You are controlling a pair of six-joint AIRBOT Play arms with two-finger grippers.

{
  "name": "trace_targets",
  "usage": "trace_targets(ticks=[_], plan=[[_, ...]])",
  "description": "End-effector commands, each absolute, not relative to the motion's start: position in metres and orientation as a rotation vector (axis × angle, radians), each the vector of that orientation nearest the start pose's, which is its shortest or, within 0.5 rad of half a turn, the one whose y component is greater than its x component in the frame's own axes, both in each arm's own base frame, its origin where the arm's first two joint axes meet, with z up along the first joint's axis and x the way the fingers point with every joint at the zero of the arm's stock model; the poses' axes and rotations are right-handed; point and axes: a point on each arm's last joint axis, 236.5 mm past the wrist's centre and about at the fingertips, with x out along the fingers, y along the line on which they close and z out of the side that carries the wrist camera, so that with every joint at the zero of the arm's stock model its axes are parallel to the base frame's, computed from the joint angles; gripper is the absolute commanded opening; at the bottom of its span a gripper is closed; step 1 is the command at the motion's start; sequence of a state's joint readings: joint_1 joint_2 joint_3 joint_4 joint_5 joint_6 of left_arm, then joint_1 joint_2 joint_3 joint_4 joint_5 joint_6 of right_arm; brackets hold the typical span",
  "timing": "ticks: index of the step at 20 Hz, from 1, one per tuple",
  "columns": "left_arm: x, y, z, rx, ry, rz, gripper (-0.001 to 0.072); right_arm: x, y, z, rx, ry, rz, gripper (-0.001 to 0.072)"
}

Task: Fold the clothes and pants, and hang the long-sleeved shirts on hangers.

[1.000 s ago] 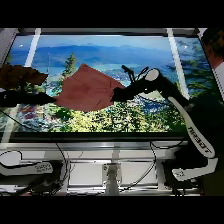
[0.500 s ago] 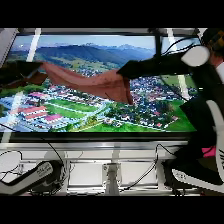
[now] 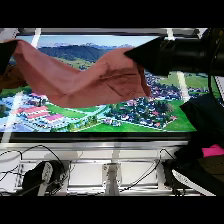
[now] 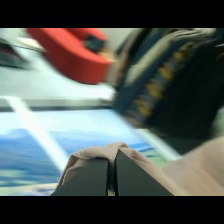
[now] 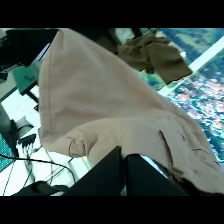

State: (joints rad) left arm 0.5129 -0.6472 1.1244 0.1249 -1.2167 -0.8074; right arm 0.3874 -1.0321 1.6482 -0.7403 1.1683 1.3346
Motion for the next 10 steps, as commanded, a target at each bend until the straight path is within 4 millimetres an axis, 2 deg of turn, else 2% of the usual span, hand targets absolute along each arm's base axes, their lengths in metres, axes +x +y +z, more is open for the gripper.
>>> trace_targets(ticks=[1, 3, 5, 8, 10], plan=[[0.259, -0.061, 0.397, -0.161, -0.035, -0.361, 0.0021, 0.24, 0.309, 0.376, 0.212, 0.491, 1.109, 0.0023], [0.253, -0.037, 0.394, -0.138, -0.03, -0.214, 0.0021, 0.244, 0.326, 0.362, 0.192, 0.48, 1.061, 0.0023], [0.262, -0.022, 0.376, -0.142, 0.04, -0.159, 0.0021, 0.261, 0.329, 0.328, 0.198, 0.538, 0.962, 0.0023], [0.294, -0.009, 0.341, -0.202, 0.175, -0.181, 0.0021, 0.295, 0.313, 0.263, 0.202, 0.637, 0.774, 0.0023], [0.323, -0.006, 0.303, -0.258, 0.308, -0.226, 0.0021, 0.312, 0.304, 0.236, 0.213, 0.647, 0.688, 0.0023]])
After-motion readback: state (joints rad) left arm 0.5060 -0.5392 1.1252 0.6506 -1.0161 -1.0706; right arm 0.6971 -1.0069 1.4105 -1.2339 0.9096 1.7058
